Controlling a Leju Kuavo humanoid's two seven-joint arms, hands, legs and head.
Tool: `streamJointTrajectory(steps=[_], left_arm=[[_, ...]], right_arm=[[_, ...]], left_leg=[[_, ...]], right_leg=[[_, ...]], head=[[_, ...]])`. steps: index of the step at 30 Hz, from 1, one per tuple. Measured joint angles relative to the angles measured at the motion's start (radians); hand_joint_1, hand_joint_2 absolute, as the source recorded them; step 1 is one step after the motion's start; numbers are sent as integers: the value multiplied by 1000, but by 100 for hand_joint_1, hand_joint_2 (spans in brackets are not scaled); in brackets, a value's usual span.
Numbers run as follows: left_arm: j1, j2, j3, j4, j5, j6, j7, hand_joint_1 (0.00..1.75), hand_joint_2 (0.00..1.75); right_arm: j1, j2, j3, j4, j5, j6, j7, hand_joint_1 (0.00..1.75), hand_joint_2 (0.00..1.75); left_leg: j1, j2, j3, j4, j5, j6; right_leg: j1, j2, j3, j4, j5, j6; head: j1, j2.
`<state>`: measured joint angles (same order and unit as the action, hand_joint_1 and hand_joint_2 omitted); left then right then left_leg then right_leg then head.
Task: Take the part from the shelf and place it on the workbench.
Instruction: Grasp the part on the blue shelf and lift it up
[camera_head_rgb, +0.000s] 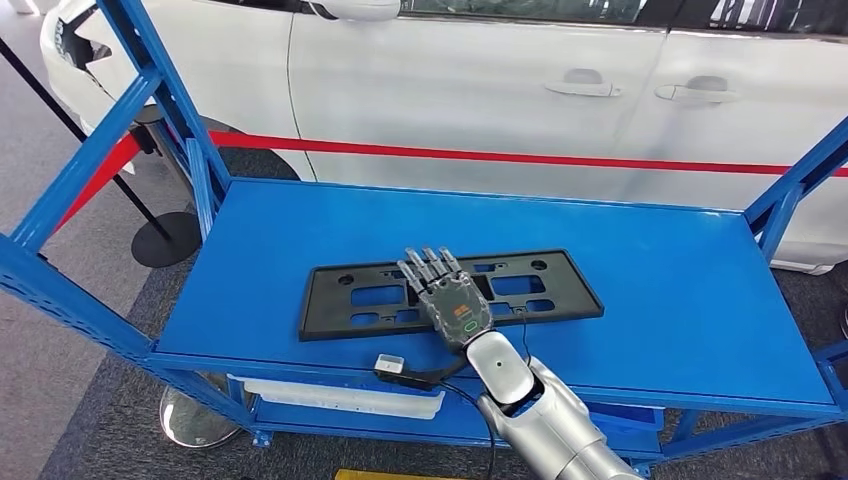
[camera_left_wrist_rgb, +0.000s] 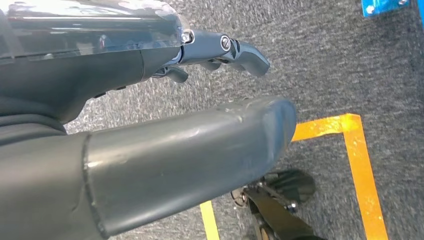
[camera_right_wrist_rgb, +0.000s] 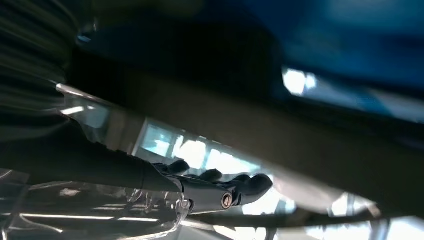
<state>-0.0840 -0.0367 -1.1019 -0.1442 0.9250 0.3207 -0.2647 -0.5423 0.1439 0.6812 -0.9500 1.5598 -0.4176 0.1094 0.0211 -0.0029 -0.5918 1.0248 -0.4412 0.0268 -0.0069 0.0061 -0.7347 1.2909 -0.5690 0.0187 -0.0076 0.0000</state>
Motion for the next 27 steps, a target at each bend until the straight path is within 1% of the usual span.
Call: streamJointTrajectory(steps=[1,2,3,4,5,6,7,8,10,11,12,13,14,15,16,17,18,19,20,21,22,23,25,26,27], left_arm=[[0,1,-3,0,2,-1,0,0,0],[0,1,-7,0,4,-3,0,0,0],[0,1,-11,1,8,-3,0,0,0],[-1,1,-15,1,13,-4,0,0,0],[-1,0,-17,1,16,-4,0,0,0],[-1,1,-19,1,18,-4,1,0,0],[-1,1,-20,1,19,-4,3,0,0],[-1,1,-21,1,21,-3,5,0,0],[-2,3,-23,1,25,0,8,0,0],[-2,4,-23,1,27,1,9,0,0],[-2,5,-24,1,29,2,9,0,0],[-2,6,-24,1,31,2,8,0,0],[-2,6,-25,1,33,2,7,0,0],[-1,6,-25,1,34,2,6,0,0],[-1,6,-26,1,35,2,5,0,0],[-1,7,-27,1,36,2,5,0,0],[-1,8,-28,1,36,2,4,0,0],[-1,8,-28,1,36,2,3,0,0],[-1,9,-29,1,36,2,3,0,0],[-2,10,-30,1,36,2,3,0,0],[-2,10,-30,1,37,2,2,0,0],[-2,10,-31,1,38,2,1,0,0],[-3,9,-33,1,43,2,1,0,0],[-3,8,-35,1,48,3,1,0,0],[-4,7,-37,1,52,4,1,0,0]], right_arm=[[-17,-6,-6,20,2,26,8,175,175],[-36,-12,-12,39,1,47,12,175,175],[-54,-16,-19,57,-2,61,12,175,175],[-70,-21,-28,74,-7,70,10,175,175],[-82,-24,-36,86,-14,73,8,175,175],[-89,-26,-44,96,-21,74,5,175,175],[-92,-28,-50,102,-26,74,3,175,175],[-93,-28,-56,106,-30,73,1,175,175],[-92,-29,-65,111,-37,72,-4,175,175],[-92,-30,-68,111,-39,71,-7,175,175],[-90,-30,-70,112,-41,70,-9,175,175],[-88,-30,-72,112,-43,68,-10,175,175],[-85,-30,-73,112,-45,65,-11,175,175],[-81,-30,-74,113,-47,61,-12,175,175],[-77,-30,-76,113,-48,57,-14,175,175],[-74,-30,-78,112,-48,54,-16,175,175],[-71,-30,-81,112,-48,52,-17,175,175],[-69,-30,-83,111,-49,51,-19,175,175],[-68,-30,-85,110,-49,50,-19,175,175],[-66,-30,-87,108,-49,49,-19,175,175],[-65,-30,-88,107,-49,46,-19,175,175],[-62,-31,-90,104,-49,42,-21,175,175],[-51,-31,-96,91,-53,32,-28,175,175],[-42,-31,-100,81,-59,28,-35,175,175],[-33,-32,-104,68,-69,24,-43,175,175]], left_leg=[[0,0,0,0,0,0],[0,-1,1,0,-1,0],[-1,-2,3,0,-1,0],[-1,-2,4,0,-1,-1],[-3,-3,5,0,-2,-5],[-4,-4,5,0,-3,-10],[-4,-4,5,0,-4,-15],[-4,-3,5,-2,-4,-22],[-4,-3,5,1,-10,-34],[-4,-2,-2,21,-24,-39],[-3,-2,-20,61,-48,-43],[-2,-2,-47,119,-79,-46],[-1,-2,-81,188,-110,-50],[-1,-2,-109,244,-130,-52],[-1,-2,-123,270,-130,-54],[-1,-2,-119,257,-110,-54],[-1,-2,-94,205,-75,-52],[-1,-2,-60,130,-39,-48],[-2,-2,-28,64,-13,-43],[-4,-2,-5,19,1,-38],[-7,-2,4,-2,3,-33],[-9,-3,6,-4,1,-29],[-6,-2,9,-11,5,-17],[-3,-1,11,-16,8,-11],[0,0,13,-21,10,-6]], right_leg=[[-1,0,-10,15,5,0],[-1,-1,1,-10,29,-1],[0,-1,32,-71,64,-5],[1,-1,69,-147,95,-10],[4,-2,101,-210,116,-15],[8,-2,121,-252,126,-19],[11,-2,128,-269,126,-22],[13,-2,128,-270,127,-25],[7,-1,132,-279,131,-34],[4,-1,136,-284,133,-40],[1,-2,140,-288,134,-45],[2,-4,141,-290,134,-48],[3,-4,142,-289,132,-52],[4,-5,142,-289,131,-53],[5,-4,143,-288,130,-53],[5,-3,146,-288,128,-52],[5,-3,149,-286,125,-51],[5,-2,153,-284,121,-48],[7,-1,154,-281,118,-43],[9,-1,155,-278,115,-39],[10,-1,154,-277,113,-34],[11,0,154,-277,113,-30],[10,0,155,-275,109,-20],[10,0,149,-260,96,-14],[8,-1,132,-223,73,-9]], head=[[0,0],[0,0],[1,0],[1,0],[2,0],[2,0],[3,0],[3,0],[2,0],[0,0],[-2,0],[-5,0],[-7,0],[-7,0],[-8,0],[-8,0],[-8,0],[-8,0],[-8,0],[-7,0],[-7,0],[-7,0],[-6,0],[-4,0],[-2,0]])
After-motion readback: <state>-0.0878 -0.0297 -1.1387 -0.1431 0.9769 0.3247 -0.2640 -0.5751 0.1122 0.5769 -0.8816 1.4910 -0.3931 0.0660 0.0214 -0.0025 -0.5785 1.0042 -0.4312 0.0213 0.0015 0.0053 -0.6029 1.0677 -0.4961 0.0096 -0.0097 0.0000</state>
